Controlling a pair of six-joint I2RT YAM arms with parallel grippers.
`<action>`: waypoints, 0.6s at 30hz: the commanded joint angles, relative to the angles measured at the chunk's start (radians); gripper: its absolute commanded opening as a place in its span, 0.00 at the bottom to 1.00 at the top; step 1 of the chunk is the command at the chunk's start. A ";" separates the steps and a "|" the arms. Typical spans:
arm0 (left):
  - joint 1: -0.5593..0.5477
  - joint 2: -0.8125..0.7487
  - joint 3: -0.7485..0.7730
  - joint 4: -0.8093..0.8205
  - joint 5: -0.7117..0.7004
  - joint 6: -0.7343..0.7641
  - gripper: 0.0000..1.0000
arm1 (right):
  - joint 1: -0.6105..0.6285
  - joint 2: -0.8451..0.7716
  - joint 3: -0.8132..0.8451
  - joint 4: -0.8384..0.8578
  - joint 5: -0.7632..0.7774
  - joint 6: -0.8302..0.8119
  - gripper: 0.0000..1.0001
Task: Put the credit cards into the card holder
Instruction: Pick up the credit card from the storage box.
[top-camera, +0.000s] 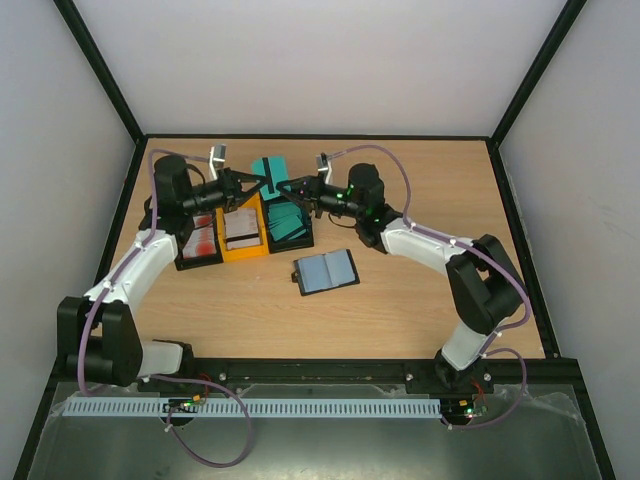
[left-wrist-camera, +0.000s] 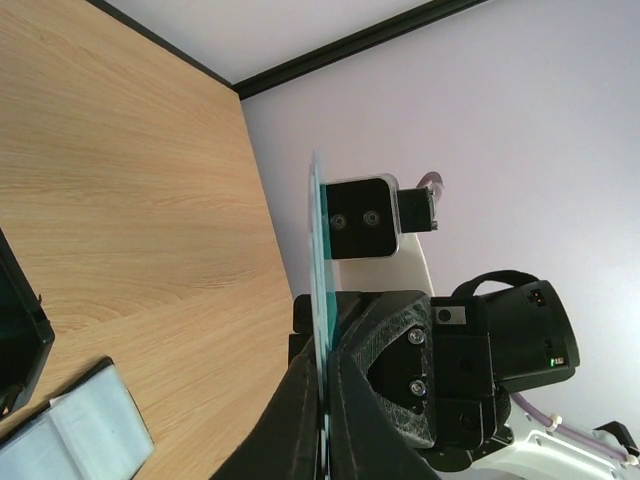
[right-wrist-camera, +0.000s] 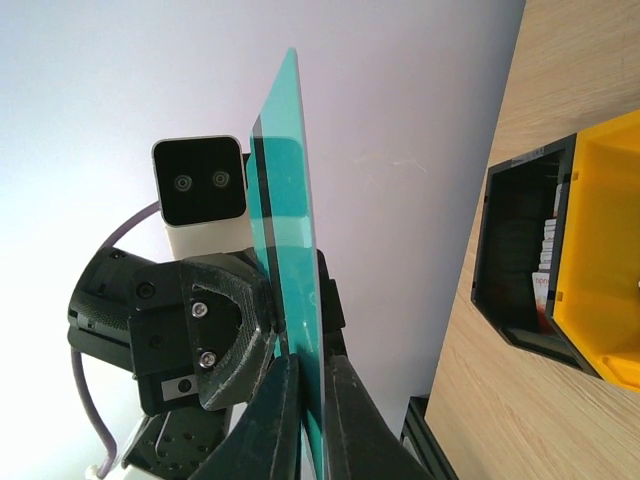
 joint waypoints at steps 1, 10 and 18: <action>0.019 -0.046 -0.007 0.005 0.020 0.029 0.03 | -0.029 -0.037 -0.034 0.047 0.099 0.028 0.05; 0.020 -0.043 -0.007 0.010 0.025 0.035 0.09 | -0.031 -0.052 -0.067 0.134 0.127 0.080 0.02; 0.021 -0.036 -0.014 0.038 0.024 0.018 0.04 | -0.031 -0.061 -0.074 0.148 0.120 0.093 0.02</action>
